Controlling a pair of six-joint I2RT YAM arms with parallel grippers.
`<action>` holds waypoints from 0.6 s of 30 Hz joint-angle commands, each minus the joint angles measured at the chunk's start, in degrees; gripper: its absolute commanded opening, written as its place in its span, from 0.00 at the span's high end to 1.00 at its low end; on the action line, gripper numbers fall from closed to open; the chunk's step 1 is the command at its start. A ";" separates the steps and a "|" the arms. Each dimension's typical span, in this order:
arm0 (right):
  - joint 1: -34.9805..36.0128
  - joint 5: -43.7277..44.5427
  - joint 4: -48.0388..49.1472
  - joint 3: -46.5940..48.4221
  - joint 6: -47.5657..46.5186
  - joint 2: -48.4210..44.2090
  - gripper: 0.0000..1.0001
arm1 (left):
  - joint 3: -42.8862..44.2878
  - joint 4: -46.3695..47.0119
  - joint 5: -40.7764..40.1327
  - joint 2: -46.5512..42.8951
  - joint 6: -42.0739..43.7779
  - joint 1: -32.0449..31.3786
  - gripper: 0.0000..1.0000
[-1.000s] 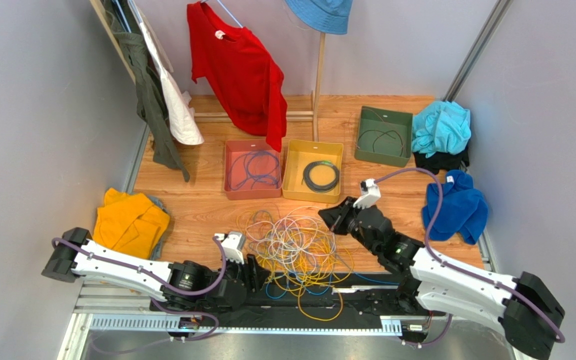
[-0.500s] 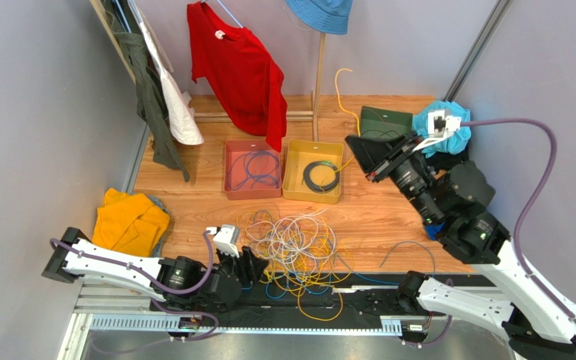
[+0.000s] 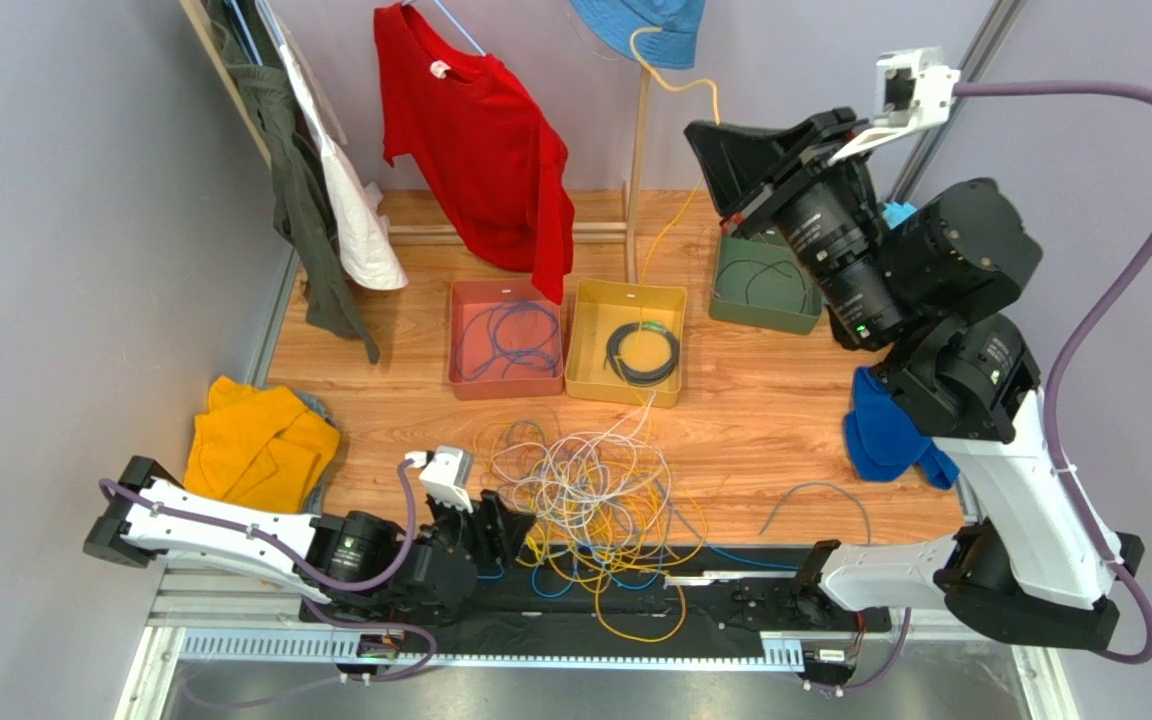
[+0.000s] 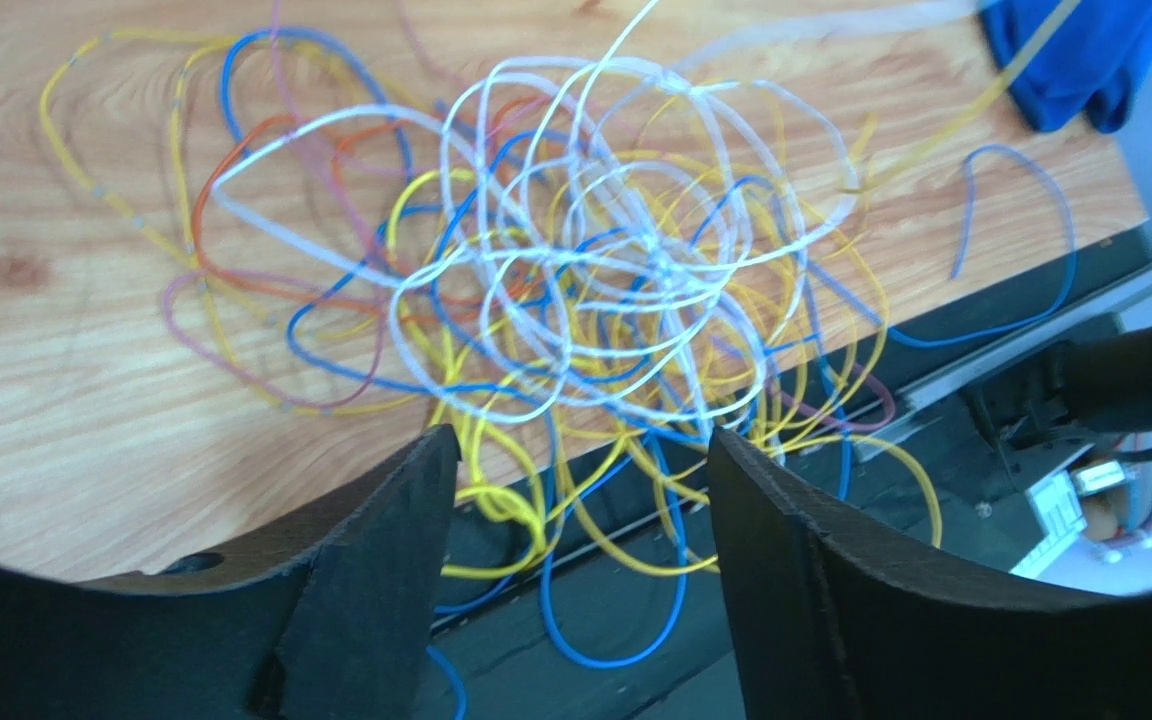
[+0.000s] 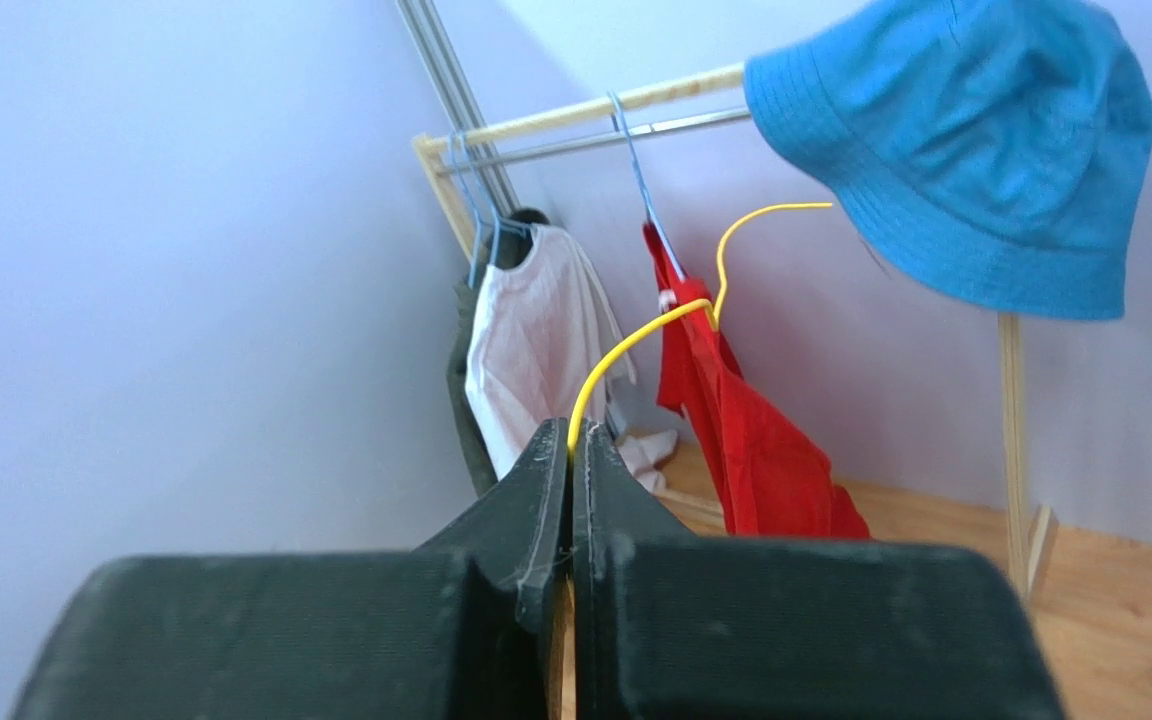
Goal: Untangle the cables
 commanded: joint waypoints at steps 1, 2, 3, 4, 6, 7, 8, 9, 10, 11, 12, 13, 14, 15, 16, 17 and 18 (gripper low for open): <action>-0.07 -2.17 2.61 5.74 -4.17 -0.29 1.00 | 0.98 13.02 -5.22 -1.29 14.81 -0.27 0.25; -0.07 -2.53 5.67 6.44 -4.35 -0.21 1.00 | 1.07 16.78 -5.84 -1.38 16.60 -0.36 0.19; -0.07 -3.75 6.66 9.58 -4.53 0.05 1.00 | 0.98 18.39 -7.06 -1.46 18.09 -0.28 0.15; -0.07 -4.80 7.36 11.18 -4.70 0.40 1.00 | 1.07 19.71 -7.68 -1.81 20.81 -0.27 0.08; -0.07 -8.57 9.30 14.25 -3.48 1.02 1.00 | 0.98 22.79 -8.83 -2.25 22.67 -0.27 0.02; 0.02 -9.38 9.22 15.14 -2.86 1.37 1.00 | 0.89 23.58 -8.92 -2.69 24.77 -0.27 0.01; -0.07 -9.91 7.30 16.19 -1.90 2.16 1.00 | 0.63 25.50 -9.01 -3.04 25.66 -0.27 0.01; -0.07 -10.09 6.85 15.94 -1.80 2.16 1.00 | 0.45 26.48 -9.18 -3.22 26.36 -0.36 0.01; -0.07 -10.18 6.76 14.90 -1.63 1.82 1.00 | 0.19 27.62 -9.18 -3.83 28.37 -0.28 0.01; 0.02 -9.83 6.67 14.02 -1.63 1.20 1.00 | -0.94 31.98 -9.10 -4.27 30.48 -0.27 0.01; -0.07 -9.22 6.41 12.96 -1.28 0.67 1.00 | -1.74 35.33 -8.57 -4.54 32.85 -0.27 0.01; -0.07 -9.12 6.41 10.08 -1.10 0.15 1.00 | -2.53 38.33 -8.31 -5.06 37.31 -0.27 0.01; -0.07 -9.12 6.32 8.66 -0.93 -0.90 1.00 | -3.58 42.97 -8.13 -5.24 39.01 -0.27 0.01; -0.07 -8.69 6.49 6.99 -0.92 -1.43 1.00 | -3.85 44.49 -7.69 -5.42 40.33 -0.27 0.01; 0.02 -8.51 6.75 4.37 -1.01 -1.96 1.00 | -4.11 48.34 -7.43 -5.59 43.83 -0.27 0.01; -0.07 -8.16 7.10 3.38 -0.84 -2.75 1.00 | -4.99 51.25 -6.90 -5.60 46.21 -0.27 0.01; -0.07 -8.42 7.11 2.76 -0.57 -2.93 1.00 | -5.78 55.54 -4.98 -5.42 49.45 -0.27 0.01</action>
